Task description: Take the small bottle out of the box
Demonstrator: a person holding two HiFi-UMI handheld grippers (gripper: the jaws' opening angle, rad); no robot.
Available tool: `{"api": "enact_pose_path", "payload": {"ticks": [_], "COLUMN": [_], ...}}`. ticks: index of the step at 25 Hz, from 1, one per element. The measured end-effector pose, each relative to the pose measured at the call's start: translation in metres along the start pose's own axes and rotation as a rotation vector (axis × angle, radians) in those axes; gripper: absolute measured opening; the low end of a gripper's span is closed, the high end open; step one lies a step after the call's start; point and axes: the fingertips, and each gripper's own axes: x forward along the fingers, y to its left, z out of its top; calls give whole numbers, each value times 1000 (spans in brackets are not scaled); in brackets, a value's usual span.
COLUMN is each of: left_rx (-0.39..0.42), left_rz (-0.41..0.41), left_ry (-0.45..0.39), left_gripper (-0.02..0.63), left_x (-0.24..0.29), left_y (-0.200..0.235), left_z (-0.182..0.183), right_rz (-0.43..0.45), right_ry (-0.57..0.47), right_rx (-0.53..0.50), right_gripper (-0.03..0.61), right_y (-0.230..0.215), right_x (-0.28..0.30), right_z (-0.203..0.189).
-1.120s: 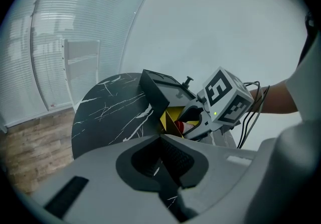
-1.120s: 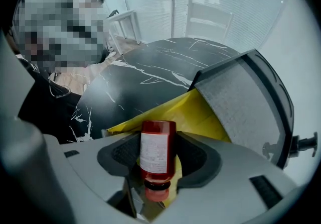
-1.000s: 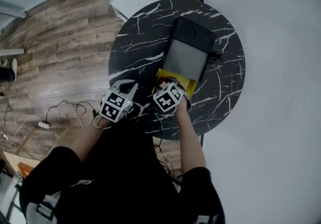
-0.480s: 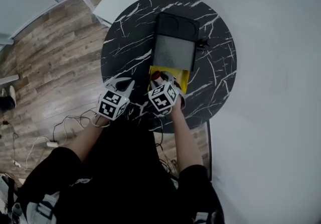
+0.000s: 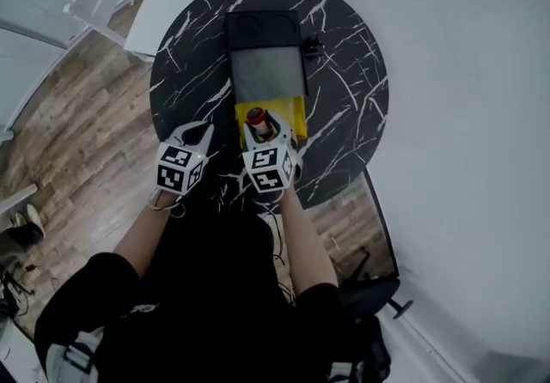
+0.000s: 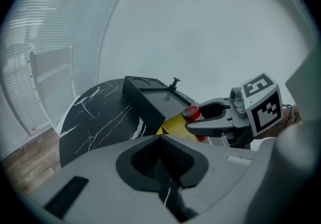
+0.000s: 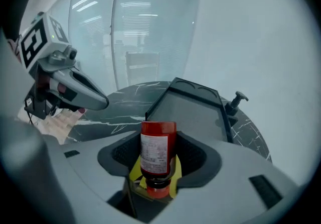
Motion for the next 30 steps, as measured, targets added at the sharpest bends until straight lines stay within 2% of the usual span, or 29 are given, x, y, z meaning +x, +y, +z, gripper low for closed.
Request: {"api": "enact_pose_path", "payload": {"ticks": [4,7,15,23,30], "left_rx": [45,54,109,118,160], "left_rz": [-5,12,64,160,185], "left_ry": [-24,-38,-151,-304,-411], "left_gripper": [-2,-2,-2,-2,-2], "left_x": [5,5,-13,-51,-81], "left_y": [-10,-19,-55,-93,-136], "left_z": [10,14,35,58,86], "right_rz": [-52,-55,-74,-82,-117], "right_ry": [-136,-220,-370,-524,-642], "right_rx": [102,138,229,263,245], "right_gripper": [210,210,210,210,210], "right_y": [-13,-18,-30,-41,-60], "right_x": [-21,-36,-73,-139,-196], "right_z": [11,15,31,39,52]}}
